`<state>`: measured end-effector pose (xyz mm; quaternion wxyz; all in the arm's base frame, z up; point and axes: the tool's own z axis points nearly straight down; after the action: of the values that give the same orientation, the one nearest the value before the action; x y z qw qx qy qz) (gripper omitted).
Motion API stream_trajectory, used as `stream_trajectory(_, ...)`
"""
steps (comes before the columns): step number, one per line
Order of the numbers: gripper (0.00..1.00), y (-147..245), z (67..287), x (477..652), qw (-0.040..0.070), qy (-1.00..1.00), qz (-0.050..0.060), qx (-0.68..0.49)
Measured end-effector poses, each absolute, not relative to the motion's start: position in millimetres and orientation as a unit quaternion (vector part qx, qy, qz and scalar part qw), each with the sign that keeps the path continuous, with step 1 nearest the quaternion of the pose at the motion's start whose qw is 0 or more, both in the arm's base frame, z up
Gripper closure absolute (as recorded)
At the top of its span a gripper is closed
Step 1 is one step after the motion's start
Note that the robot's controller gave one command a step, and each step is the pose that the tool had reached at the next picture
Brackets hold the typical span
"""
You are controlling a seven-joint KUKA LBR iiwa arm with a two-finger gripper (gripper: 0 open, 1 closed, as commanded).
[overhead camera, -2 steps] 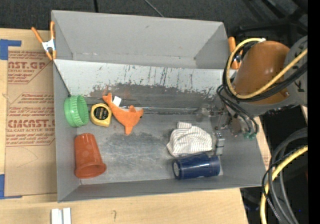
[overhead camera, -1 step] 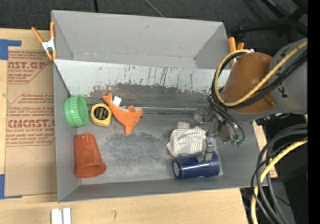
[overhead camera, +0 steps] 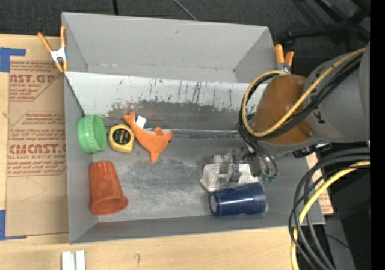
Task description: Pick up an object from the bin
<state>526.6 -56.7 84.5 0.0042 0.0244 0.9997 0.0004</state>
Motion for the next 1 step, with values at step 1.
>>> stream_trajectory(1,1.0,-56.7,84.5,526.6,0.004,1.0,0.0,0.024)
